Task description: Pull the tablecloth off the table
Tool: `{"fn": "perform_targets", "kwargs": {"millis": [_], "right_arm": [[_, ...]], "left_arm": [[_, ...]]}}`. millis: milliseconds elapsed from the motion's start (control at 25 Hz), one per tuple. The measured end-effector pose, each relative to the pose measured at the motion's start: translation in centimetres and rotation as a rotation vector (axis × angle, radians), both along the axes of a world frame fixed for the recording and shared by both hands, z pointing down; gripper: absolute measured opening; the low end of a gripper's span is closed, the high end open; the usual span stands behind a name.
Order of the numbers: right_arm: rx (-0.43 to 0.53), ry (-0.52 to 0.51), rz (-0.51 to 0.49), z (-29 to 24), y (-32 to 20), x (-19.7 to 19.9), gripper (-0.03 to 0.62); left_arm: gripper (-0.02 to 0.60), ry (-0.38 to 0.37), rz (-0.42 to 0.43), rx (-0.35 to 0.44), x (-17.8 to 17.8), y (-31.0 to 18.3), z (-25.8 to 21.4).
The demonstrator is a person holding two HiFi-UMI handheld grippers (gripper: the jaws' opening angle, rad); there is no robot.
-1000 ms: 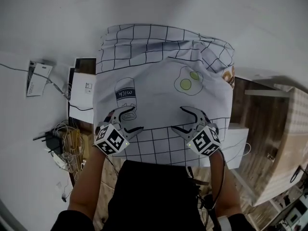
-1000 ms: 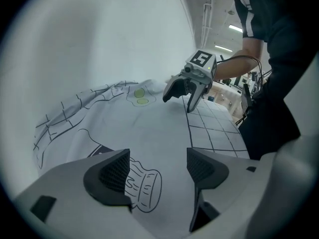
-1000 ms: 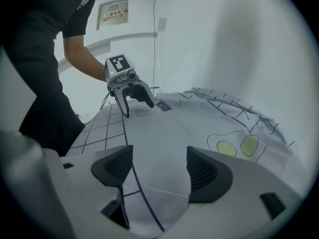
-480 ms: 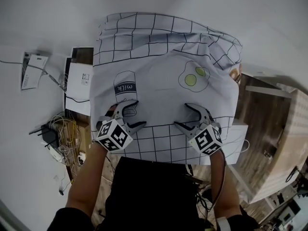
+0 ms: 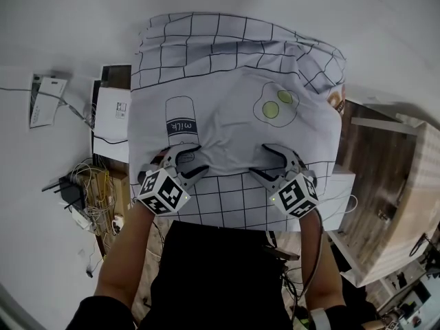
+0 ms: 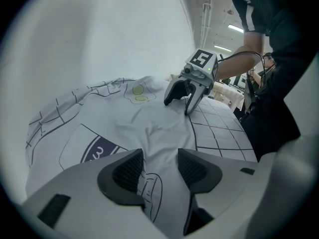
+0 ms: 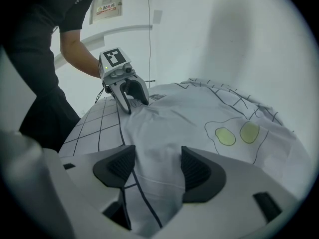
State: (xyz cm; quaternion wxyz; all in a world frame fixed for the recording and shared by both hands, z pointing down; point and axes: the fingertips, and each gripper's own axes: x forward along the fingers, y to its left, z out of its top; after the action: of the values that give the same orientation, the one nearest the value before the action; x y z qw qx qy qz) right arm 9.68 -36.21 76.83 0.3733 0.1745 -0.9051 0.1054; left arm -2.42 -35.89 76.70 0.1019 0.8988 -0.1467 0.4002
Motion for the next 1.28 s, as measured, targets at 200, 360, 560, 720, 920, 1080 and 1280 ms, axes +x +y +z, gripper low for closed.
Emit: {"fn": "perform_targets", "kwargs": {"millis": [200,360,560,720,920,1080,1280], "right_arm": [[-0.011,0.000,-0.023,-0.1,1.0,-0.4,0.213],[-0.025,0.002,-0.027,-0.1,1.8,-0.9,0.115],[-0.043,0.005,-0.014,-0.1,2.5,-1.1,0.045],[-0.056,-0.012,0.011,-0.2,2.6,-1.1,0.032],[-0.072,-0.076,0.063,-1.5,2.6,-1.0,0.025],[-0.034,-0.124,0.095,-4.2,2.3,-1.0,0.023],[0.011,-0.152,0.142,-7.9,2.4,-0.7,0.023]], "left_arm": [[0.159,-0.005,0.013,-0.015,0.5,0.8,0.0],[0.099,-0.010,0.001,-0.035,0.6,1.2,0.0],[0.032,-0.020,0.012,-0.054,0.9,1.8,-0.1],[0.020,-0.026,0.012,-0.046,1.0,2.1,-0.1],[0.017,0.030,-0.009,-0.044,0.9,2.0,-1.9],[0.017,0.084,-0.030,0.000,0.9,1.9,-4.7],[0.015,0.147,-0.053,0.021,0.8,1.8,-8.0]]}}
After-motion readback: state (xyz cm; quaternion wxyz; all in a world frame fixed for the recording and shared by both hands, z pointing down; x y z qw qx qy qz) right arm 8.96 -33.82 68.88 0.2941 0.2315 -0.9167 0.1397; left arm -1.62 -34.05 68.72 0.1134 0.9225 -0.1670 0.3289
